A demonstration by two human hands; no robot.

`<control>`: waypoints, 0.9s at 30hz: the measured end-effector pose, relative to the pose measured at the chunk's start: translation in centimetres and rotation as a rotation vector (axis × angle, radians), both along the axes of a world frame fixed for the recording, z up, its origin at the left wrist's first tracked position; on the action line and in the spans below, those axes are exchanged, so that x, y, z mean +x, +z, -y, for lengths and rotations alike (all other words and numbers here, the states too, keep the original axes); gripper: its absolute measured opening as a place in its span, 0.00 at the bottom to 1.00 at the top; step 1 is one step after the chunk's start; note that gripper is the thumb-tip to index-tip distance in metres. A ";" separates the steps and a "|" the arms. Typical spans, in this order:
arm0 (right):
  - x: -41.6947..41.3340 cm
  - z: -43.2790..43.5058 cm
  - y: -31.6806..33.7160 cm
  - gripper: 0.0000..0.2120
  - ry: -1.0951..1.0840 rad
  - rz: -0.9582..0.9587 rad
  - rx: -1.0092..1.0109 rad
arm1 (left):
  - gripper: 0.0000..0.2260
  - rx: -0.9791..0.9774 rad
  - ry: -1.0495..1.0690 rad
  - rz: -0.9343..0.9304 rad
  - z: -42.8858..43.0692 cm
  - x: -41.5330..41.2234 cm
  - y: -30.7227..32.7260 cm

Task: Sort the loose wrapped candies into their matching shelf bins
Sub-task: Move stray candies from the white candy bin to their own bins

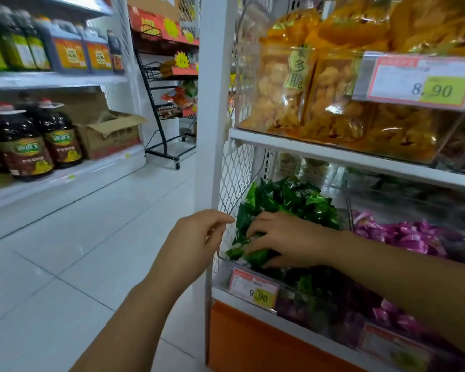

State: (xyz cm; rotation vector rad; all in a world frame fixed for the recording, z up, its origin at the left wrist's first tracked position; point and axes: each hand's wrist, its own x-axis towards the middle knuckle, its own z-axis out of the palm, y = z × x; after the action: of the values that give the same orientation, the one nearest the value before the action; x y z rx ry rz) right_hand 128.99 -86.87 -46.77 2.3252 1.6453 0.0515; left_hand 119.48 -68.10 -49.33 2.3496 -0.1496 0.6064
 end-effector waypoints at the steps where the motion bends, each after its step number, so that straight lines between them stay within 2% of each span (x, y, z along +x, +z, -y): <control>1: 0.3 0.2 0.1 0.23 -0.013 -0.026 0.038 | 0.10 -0.006 0.000 0.000 0.0 -0.1 0.0; 6: 1.4 2.7 0.5 0.22 -0.149 -0.148 0.268 | 0.10 -0.029 -0.011 0.020 0.0 0.0 -0.2; 14: 2.5 5.8 2.5 0.23 -0.389 -0.212 0.600 | 0.10 -0.034 0.037 0.049 0.2 0.1 -0.5; 17: 2.8 6.5 2.1 0.25 -0.523 -0.248 0.567 | 0.10 -0.028 0.052 0.050 0.4 0.2 -0.5; 19: 3.0 6.4 1.5 0.28 -0.629 -0.285 0.470 | 0.09 -0.026 0.061 0.050 0.5 0.3 -0.4; 23: 4.2 5.7 0.6 0.32 -0.773 -0.125 0.181 | 0.10 -0.014 0.073 0.040 0.5 0.3 -0.4; 25: 4.6 5.6 0.6 0.34 -0.817 -0.139 0.198 | 0.10 -0.017 0.071 0.030 0.4 0.3 -0.4; 27: 4.3 5.6 0.7 0.36 -0.812 -0.168 0.329 | 0.10 -0.017 0.062 0.028 0.3 0.2 -0.5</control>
State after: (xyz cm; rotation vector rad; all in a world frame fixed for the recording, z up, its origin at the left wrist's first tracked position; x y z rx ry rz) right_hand 133.29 -92.48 -46.07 3.1439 0.6675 -0.0502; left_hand 119.71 -68.39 -49.79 2.3372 -0.0843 0.6682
